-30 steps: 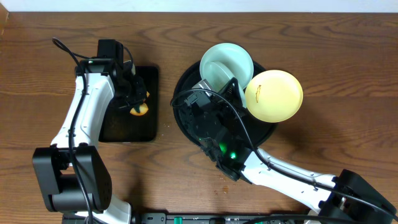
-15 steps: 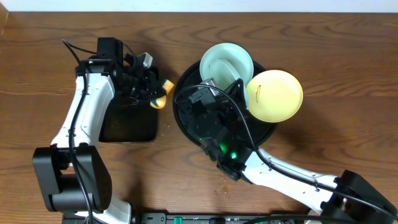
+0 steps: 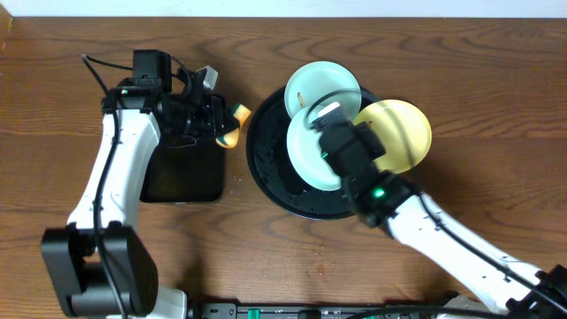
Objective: Clean dirty plates on tray and stack at the side
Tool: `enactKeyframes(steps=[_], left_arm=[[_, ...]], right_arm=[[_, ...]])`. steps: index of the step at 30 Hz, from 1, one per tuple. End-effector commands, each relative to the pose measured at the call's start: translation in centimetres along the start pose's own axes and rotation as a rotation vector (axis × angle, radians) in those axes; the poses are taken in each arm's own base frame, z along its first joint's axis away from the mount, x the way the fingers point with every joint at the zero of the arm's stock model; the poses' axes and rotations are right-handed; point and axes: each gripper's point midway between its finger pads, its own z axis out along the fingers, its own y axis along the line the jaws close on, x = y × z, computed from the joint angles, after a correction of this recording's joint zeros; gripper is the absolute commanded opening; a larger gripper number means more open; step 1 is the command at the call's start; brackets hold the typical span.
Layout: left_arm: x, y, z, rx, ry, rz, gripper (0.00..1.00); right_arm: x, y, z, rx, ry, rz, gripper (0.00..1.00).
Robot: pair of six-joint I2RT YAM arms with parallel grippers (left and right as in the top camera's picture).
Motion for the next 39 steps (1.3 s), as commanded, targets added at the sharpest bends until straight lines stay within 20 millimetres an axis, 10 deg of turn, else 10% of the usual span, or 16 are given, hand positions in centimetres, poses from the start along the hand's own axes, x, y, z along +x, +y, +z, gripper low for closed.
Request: enactKeyframes(steps=[1, 10, 39], left_arm=[[1.0, -4.3, -0.5, 0.083, 0.0, 0.107, 0.08], [4.3, -10.6, 3.4, 0.129, 0.092, 0.276, 0.07], [5.2, -11.5, 5.7, 0.015, 0.086, 0.315, 0.07]], right_arm=[[-3.1, 0.8, -1.4, -0.23, -0.071, 0.283, 0.01], [-4.2, -2.0, -2.5, -0.175, -0.124, 0.355, 0.01], [-7.9, -5.1, -6.6, -0.143, -0.298, 0.398, 0.01]])
